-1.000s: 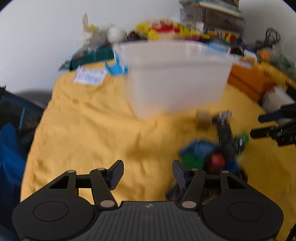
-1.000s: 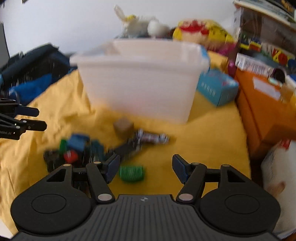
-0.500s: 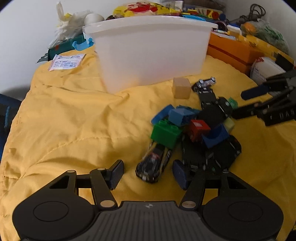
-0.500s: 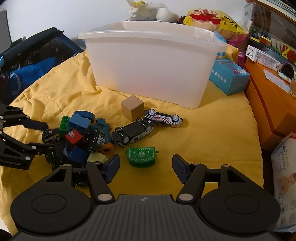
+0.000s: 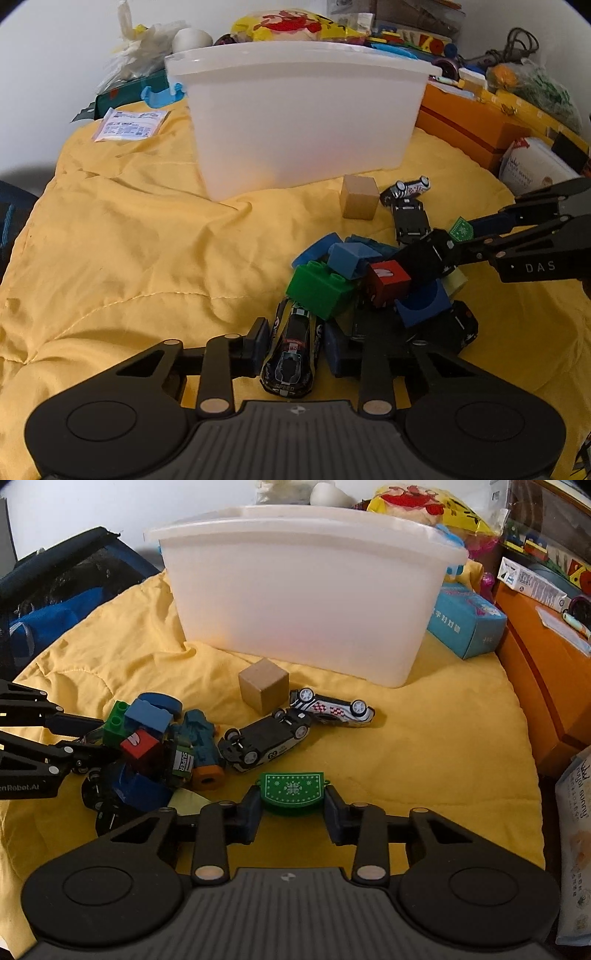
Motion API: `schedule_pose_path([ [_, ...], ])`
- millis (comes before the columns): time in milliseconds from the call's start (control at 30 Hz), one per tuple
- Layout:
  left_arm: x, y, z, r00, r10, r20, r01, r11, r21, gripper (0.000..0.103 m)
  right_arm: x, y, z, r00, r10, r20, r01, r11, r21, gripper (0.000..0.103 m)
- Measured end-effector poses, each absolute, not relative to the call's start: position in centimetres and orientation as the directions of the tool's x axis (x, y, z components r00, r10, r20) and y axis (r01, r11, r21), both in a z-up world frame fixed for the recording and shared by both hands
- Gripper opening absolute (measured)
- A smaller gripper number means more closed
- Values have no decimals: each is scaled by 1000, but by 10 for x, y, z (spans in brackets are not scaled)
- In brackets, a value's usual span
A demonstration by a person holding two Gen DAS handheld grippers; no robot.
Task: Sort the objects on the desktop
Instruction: 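Grasp the black toy car with the left tool while the right tool grasps the green tag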
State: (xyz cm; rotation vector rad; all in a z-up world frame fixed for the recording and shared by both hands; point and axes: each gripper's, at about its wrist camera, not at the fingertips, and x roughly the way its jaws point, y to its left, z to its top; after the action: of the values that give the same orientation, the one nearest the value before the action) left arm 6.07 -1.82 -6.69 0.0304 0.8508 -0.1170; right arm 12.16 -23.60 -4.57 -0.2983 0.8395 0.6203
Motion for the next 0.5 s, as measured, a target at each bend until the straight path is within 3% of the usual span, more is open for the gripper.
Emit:
schedule_pose_path([
  [500,65,11,-6,755,-53,-654,8,997,-71,35,119,-256,5,603,453,-657,-596,803,6,39],
])
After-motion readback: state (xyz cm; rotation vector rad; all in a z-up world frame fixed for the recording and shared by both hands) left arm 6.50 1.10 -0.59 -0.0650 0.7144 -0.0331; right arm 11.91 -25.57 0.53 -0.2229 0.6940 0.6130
